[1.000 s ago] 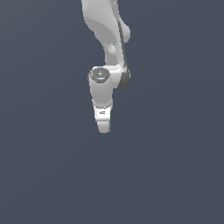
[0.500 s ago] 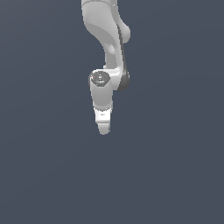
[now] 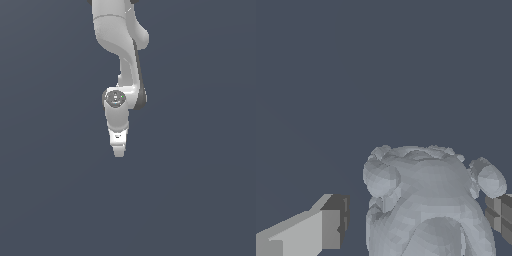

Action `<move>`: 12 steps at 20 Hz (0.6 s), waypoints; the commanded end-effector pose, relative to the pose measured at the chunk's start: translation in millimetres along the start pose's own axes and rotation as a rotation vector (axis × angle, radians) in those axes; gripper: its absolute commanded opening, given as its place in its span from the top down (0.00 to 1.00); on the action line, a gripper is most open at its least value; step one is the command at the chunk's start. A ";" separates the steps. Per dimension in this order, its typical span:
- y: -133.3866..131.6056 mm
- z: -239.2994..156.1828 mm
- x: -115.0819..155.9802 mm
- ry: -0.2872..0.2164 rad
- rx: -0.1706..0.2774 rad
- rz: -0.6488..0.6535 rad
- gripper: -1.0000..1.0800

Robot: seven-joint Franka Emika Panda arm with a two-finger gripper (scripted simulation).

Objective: Pick up the object and move it to a goal position.

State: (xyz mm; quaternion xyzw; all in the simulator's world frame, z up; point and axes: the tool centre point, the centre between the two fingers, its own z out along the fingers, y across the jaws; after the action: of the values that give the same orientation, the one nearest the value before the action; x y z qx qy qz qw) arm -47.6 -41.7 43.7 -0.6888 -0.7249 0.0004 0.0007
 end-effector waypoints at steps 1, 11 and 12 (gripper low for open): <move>0.6 1.3 -0.2 0.000 -0.001 0.000 1.00; 1.2 0.3 0.0 -0.001 -0.003 -0.001 1.00; 1.3 0.1 -0.2 -0.001 -0.003 -0.001 1.00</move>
State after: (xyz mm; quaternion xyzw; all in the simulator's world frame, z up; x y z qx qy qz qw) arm -46.4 -41.8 43.6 -0.6887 -0.7250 -0.0004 -0.0007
